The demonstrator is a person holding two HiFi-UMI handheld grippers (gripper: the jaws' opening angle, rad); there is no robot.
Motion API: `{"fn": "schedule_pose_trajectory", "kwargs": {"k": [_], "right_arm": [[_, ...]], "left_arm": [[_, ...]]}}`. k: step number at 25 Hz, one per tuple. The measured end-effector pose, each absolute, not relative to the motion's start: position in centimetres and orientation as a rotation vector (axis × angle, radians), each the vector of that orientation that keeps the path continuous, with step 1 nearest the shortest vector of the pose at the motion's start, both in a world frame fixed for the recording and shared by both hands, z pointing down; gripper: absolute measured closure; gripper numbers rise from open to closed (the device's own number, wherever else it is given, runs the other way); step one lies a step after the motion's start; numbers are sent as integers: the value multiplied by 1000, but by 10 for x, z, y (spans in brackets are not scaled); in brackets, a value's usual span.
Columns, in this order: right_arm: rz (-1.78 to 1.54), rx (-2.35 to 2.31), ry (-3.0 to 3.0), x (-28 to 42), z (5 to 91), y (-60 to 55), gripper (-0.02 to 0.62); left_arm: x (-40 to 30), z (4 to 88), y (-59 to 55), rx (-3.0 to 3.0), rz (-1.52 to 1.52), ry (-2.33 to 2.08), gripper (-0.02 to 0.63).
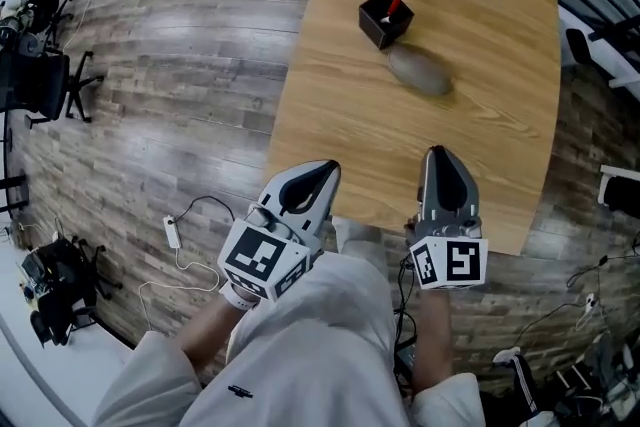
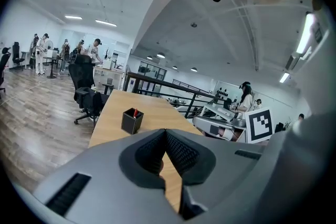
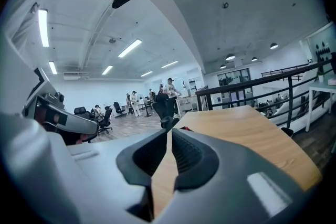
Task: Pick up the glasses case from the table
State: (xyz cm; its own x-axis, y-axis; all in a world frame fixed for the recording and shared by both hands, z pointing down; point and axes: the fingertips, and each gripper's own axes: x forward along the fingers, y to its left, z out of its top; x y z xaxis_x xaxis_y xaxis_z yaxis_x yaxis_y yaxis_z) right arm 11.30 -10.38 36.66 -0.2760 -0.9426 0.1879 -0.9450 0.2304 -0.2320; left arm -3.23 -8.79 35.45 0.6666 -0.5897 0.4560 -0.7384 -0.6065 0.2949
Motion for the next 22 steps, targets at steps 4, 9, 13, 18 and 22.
{"fn": "schedule_pose_trajectory", "kwargs": {"k": [4, 9, 13, 18, 22], "right_arm": [[513, 1847, -2443, 123, 387, -121, 561], [528, 1795, -2424, 131, 411, -144, 504], [534, 1756, -2417, 137, 433, -162, 451], [540, 1717, -2405, 142, 462, -179, 413], [523, 1690, -2397, 148, 480, -196, 380]], "left_arm": [[-22, 374, -106, 2411, 454, -1022, 598], [-7, 399, -125, 2397, 477, -996, 598], [8, 418, -138, 2391, 485, -969, 598], [17, 441, -153, 2370, 482, -943, 598], [26, 460, -171, 2403, 516, -922, 600]]}}
